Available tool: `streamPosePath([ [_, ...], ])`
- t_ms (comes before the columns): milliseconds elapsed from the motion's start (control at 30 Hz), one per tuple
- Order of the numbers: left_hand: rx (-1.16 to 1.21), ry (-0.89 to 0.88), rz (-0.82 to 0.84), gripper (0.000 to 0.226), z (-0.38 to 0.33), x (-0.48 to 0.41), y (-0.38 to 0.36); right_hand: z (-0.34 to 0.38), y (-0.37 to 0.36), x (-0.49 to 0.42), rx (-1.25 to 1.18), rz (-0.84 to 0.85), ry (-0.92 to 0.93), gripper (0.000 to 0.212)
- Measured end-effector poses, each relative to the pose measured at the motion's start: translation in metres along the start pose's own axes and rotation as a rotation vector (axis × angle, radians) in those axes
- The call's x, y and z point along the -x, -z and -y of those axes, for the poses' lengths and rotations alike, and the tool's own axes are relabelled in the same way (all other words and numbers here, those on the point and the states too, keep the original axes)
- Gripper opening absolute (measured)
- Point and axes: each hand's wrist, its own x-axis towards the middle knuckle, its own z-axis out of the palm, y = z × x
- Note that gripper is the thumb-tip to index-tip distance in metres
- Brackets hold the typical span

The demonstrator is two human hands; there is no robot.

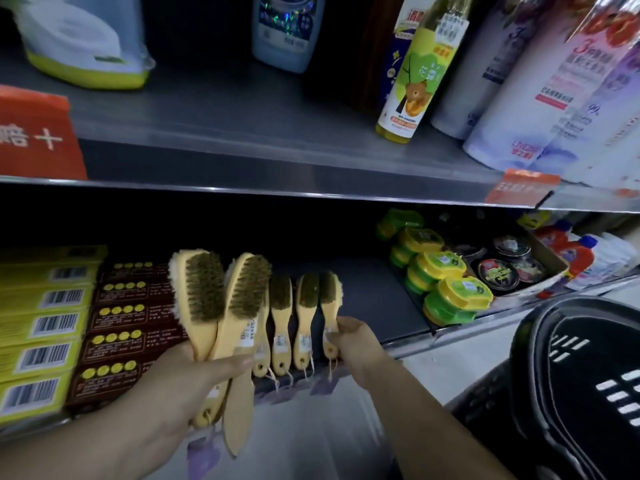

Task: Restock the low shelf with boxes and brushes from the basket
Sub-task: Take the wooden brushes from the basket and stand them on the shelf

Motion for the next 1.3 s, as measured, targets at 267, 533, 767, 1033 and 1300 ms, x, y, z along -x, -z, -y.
streamPosePath([
  [267, 0.049, 0.019, 0.029, 0.020, 0.002, -0.014, -0.026, -0.007, 0.000, -0.013, 0.466, 0.037, 0.173, 0.019],
  [533, 0.127, -0.089, 0.046, 0.031, -0.012, -0.041, -0.068, 0.032, 0.005, 0.024, 0.002, 0.148, 0.192, 0.041],
  [767, 0.154, -0.129, 0.147, 0.029, -0.011, -0.053, -0.051, 0.044, 0.001, 0.041, -0.194, 0.528, 0.110, 0.024],
  [1033, 0.213, -0.124, 0.059, 0.012, -0.009, -0.061, -0.057, 0.030, 0.024, 0.015, -0.332, 0.069, 0.090, 0.023],
  [1300, 0.305, -0.049, 0.109, 0.018, -0.008, -0.050, -0.068, -0.006, 0.042, -0.010, -0.445, -0.061, -0.011, 0.016],
])
